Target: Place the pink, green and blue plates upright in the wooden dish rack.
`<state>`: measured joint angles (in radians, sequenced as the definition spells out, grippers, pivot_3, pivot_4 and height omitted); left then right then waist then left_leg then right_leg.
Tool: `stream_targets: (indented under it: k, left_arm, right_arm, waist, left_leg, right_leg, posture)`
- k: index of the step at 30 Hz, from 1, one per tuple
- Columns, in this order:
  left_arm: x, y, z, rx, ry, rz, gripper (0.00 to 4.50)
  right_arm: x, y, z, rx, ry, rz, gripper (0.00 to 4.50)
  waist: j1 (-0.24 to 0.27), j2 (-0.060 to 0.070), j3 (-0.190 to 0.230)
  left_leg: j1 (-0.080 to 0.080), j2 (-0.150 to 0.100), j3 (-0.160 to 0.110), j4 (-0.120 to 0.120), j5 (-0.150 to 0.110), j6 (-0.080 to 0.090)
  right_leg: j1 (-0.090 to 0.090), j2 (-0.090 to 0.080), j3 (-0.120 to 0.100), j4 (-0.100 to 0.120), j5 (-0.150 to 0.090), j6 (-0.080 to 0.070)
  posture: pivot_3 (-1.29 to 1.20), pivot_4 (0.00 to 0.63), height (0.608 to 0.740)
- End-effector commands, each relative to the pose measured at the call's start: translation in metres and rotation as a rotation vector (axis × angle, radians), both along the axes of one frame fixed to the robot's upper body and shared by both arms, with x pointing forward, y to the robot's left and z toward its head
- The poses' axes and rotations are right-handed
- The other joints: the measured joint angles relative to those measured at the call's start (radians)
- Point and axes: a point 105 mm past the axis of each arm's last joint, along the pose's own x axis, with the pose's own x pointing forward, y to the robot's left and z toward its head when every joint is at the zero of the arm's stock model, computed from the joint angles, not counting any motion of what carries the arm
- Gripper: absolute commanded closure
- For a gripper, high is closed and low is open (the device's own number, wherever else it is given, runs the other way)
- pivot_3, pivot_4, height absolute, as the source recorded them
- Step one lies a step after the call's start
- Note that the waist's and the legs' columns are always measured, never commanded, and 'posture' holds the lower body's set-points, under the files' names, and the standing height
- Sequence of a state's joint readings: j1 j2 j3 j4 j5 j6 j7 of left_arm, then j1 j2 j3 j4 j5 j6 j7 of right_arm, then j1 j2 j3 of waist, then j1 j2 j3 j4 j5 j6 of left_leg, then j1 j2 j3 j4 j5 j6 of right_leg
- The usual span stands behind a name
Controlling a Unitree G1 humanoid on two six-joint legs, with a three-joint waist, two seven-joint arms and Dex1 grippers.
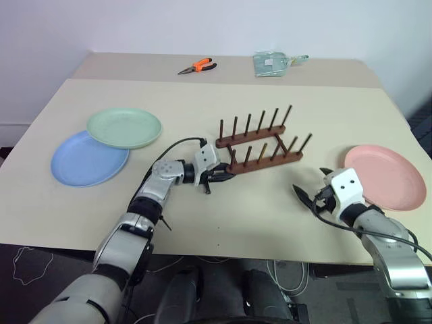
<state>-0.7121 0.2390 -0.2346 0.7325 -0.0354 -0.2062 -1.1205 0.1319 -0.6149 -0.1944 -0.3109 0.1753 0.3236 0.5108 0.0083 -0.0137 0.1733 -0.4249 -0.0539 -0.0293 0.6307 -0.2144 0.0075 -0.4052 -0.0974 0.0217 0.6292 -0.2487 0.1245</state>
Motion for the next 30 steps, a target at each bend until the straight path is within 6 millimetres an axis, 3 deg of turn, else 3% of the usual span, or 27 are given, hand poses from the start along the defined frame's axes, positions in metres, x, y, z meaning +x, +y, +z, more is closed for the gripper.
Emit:
stream_targets:
  k: [1, 2, 9, 12, 13, 16, 18, 21, 22, 25, 30]
  left_arm:
    - [-0.032, 0.005, -0.004, 0.057, 0.003, -0.163, 3.72]
    - [-0.037, 0.007, -0.003, 0.06, 0.014, -0.178, 3.72]
    - [-0.027, 0.042, -0.019, 0.158, 0.082, 0.011, 0.28]
    - [-0.034, 0.061, -0.023, 0.177, 0.131, 0.06, 0.28]
    - [-0.04, 0.066, -0.024, 0.173, 0.153, 0.06, 0.23]
    - [-0.064, 0.068, -0.02, 0.135, 0.223, 0.016, 1.08]
    - [-0.076, 0.062, -0.015, 0.104, 0.252, -0.016, 2.02]
    - [-0.085, 0.036, -0.011, 0.056, 0.284, -0.026, 3.6]
    - [-0.086, 0.028, -0.013, 0.06, 0.285, -0.028, 4.02]
    - [-0.086, 0.01, -0.019, 0.06, 0.274, -0.015, 4.02]
    - [-0.051, 0.0, -0.032, 0.043, 0.185, 0.223, 4.02]
  right_arm:
    - [-0.012, -0.021, 0.018, -0.032, -0.018, -0.014, 0.0]
    - [-0.014, -0.025, 0.018, -0.038, -0.012, -0.018, 0.0]
    - [-0.02, -0.032, 0.019, -0.059, 0.009, -0.026, 0.0]
    - [-0.029, -0.033, 0.016, -0.054, 0.066, 0.006, 0.0]
    - [-0.033, -0.032, 0.013, -0.053, 0.093, 0.028, 0.55]
    - [-0.047, -0.02, 0.009, -0.016, 0.17, 0.122, 1.88]
    - [-0.05, -0.011, 0.009, 0.014, 0.188, 0.161, 2.92]
    - [-0.053, 0.01, 0.004, 0.056, 0.23, 0.241, 4.48]
    - [-0.051, 0.015, 0.0, 0.053, 0.236, 0.25, 4.5]
    - [-0.043, 0.024, -0.007, 0.041, 0.236, 0.254, 4.5]
    - [-0.016, 0.025, -0.023, -0.06, 0.192, 0.179, 4.5]
  waist:
    - [-0.002, 0.0, 0.0]
    - [-0.003, 0.0, 0.0]
    - [-0.005, 0.0, 0.0]
    - [-0.008, 0.002, -0.001]
    - [-0.01, 0.002, -0.002]
    - [-0.023, 0.003, -0.002]
    - [-0.024, 0.004, -0.003]
    - [-0.018, 0.006, -0.004]
    - [-0.015, 0.006, -0.004]
    - [-0.004, 0.006, -0.004]
    - [0.007, 0.005, -0.005]
  left_leg:
    - [0.0, 0.0, 0.0, 0.0, 0.0, 0.0]
    - [0.0, 0.0, 0.0, 0.0, 0.0, 0.0]
    - [0.001, 0.001, 0.0, 0.001, 0.0, 0.0]
    - [0.001, 0.001, 0.0, 0.0, 0.0, 0.0]
    - [0.001, 0.001, 0.0, 0.0, 0.0, 0.0]
    - [0.002, 0.002, 0.0, 0.0, 0.0, 0.0]
    - [0.004, 0.004, 0.0, -0.001, 0.0, 0.0]
    - [0.004, 0.004, 0.0, 0.001, 0.0, 0.0]
    - [0.004, 0.004, 0.0, 0.001, 0.0, 0.0]
    - [0.002, 0.004, 0.0, 0.001, -0.001, 0.0]
    - [0.001, 0.002, 0.0, 0.001, -0.001, 0.001]
  right_leg:
    - [0.0, 0.0, 0.0, 0.0, 0.0, 0.0]
    - [0.0, 0.0, 0.0, 0.0, 0.0, 0.0]
    - [0.0, 0.0, 0.0, 0.0, 0.0, -0.002]
    - [0.0, 0.0, 0.0, 0.0, 0.0, -0.001]
    - [0.0, 0.0, 0.001, 0.001, 0.0, -0.001]
    - [0.001, -0.001, 0.001, 0.001, -0.001, -0.003]
    - [0.002, -0.001, 0.001, 0.001, -0.002, -0.004]
    - [0.004, -0.002, 0.001, -0.001, -0.003, -0.006]
    - [0.004, -0.002, 0.001, -0.001, -0.003, -0.006]
    - [0.004, -0.002, 0.001, -0.005, -0.003, -0.006]
    - [0.005, -0.002, 0.0, -0.008, -0.002, -0.006]
  posture:
    - [0.0, 0.15, 0.738]
    - [0.0, 0.15, 0.738]
    - [0.0, 0.15, 0.738]
    - [0.0, 0.15, 0.738]
    - [0.0, 0.15, 0.738]
    - [0.0, 0.15, 0.738]
    - [0.0, 0.15, 0.738]
    - [0.0, 0.15, 0.738]
    - [0.0, 0.15, 0.738]
    - [0.0, 0.15, 0.738]
    - [0.0, 0.15, 0.738]
